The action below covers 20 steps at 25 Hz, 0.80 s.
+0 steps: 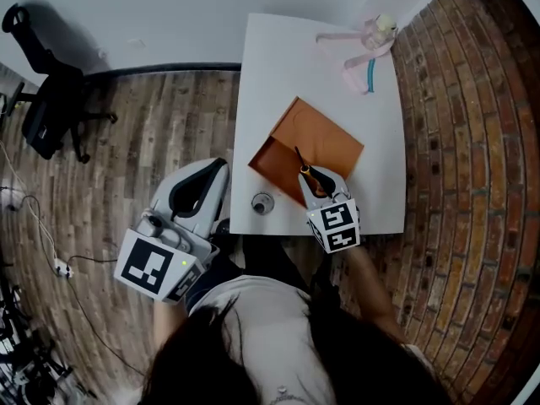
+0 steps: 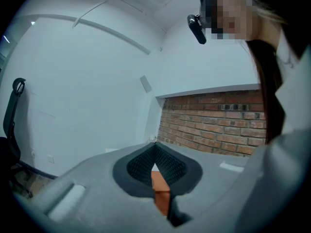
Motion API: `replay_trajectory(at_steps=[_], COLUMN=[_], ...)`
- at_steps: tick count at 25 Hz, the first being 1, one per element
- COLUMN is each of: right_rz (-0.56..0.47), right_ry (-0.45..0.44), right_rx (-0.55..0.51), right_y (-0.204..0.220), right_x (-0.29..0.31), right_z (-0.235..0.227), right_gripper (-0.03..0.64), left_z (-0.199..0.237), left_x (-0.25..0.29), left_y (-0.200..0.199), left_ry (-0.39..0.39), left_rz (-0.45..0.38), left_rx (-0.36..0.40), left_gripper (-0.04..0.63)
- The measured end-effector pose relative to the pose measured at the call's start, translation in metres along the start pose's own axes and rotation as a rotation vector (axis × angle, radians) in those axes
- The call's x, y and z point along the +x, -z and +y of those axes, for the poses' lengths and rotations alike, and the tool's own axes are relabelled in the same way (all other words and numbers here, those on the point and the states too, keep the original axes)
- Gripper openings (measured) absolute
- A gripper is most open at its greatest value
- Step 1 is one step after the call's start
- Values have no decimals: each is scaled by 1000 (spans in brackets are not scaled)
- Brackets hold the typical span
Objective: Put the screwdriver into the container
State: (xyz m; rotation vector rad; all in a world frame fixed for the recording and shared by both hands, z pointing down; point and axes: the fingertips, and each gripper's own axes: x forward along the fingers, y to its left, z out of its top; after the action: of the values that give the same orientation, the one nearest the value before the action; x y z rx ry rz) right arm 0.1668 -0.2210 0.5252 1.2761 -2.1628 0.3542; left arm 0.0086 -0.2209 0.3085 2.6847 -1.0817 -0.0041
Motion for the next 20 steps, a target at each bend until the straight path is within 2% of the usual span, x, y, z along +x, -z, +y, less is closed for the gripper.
replay_trajectory(at_steps=[3,9,13,20], right_rz=[25,67,93,145], right_ry=[-9,-26,-35,-55], right_rx=[-6,-13,-14,-27], right_y=[9,26,36,51], right_x=[8,19,25,35], right_z=[0,0,1,3], right_gripper=[77,75,75,75], left_z=[3,-2,-1,-1], left_x=[-4,-5,-7,-8], left_y=[4,-3,2,3], left_ry=[-15,3,-17,-23], left_rz=[19,-15,29,42], left_rx=[20,20,20,18], left_gripper=[0,0,0,0])
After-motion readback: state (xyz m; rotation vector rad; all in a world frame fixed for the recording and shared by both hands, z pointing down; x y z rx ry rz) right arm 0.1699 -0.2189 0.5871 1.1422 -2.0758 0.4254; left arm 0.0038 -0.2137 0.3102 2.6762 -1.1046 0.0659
